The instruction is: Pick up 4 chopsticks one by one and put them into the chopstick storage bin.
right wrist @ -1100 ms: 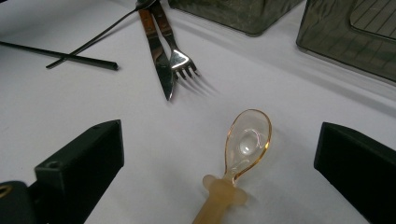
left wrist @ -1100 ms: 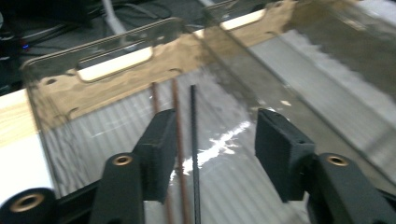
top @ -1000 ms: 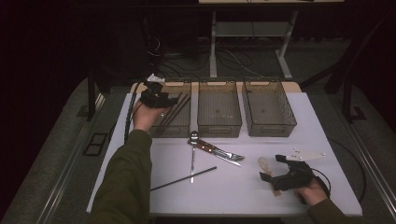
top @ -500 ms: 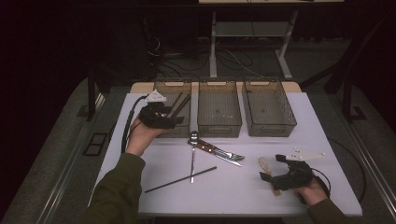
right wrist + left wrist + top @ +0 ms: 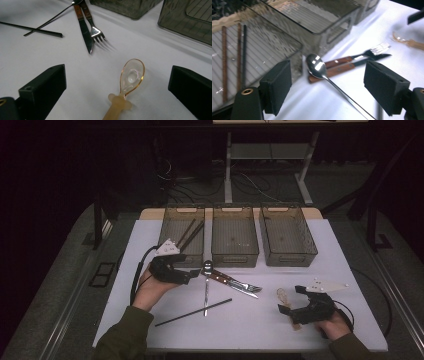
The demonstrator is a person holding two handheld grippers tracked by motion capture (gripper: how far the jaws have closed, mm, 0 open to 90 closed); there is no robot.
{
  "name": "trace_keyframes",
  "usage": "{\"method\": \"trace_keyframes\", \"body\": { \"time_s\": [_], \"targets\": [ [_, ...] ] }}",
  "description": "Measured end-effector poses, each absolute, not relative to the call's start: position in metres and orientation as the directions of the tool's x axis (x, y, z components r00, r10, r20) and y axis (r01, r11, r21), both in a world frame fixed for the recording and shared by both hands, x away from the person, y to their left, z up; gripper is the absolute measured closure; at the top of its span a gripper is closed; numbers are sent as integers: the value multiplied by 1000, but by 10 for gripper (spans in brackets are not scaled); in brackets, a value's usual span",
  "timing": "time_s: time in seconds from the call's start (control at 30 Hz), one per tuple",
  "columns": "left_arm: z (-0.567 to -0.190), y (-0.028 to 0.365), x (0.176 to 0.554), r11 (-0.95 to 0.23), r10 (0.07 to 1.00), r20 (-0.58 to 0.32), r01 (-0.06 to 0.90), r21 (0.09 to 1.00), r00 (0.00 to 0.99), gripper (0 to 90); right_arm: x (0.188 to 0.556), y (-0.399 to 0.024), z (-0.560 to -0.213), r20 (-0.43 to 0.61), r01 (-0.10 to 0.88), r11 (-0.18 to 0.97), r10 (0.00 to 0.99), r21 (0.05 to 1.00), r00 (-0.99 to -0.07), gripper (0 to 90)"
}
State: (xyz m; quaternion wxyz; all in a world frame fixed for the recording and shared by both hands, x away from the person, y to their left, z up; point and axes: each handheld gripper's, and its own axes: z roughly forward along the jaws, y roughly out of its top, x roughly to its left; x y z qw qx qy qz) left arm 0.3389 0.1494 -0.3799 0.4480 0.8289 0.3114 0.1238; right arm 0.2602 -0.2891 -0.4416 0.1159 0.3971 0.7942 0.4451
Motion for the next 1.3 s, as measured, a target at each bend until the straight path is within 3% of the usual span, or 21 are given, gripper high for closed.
{"method": "trace_keyframes", "body": {
  "time_s": [0.67,0.87,1.03,1.3],
  "targets": [
    [-410,155,287,-481,563,-34,361,799,826,249,259,-290,-441,164,522,287,736,803,-657,13],
    [-417,161,278,-482,541,-55,363,798,839,347,259,-290,-440,163,520,287,736,804,-657,13],
    [-426,158,270,-501,505,-77,364,785,860,503,260,-289,-441,159,519,291,735,803,-659,13],
    [-436,152,271,-571,452,-75,353,741,889,665,260,-289,-441,159,522,292,737,802,-657,13]
  ]
}}
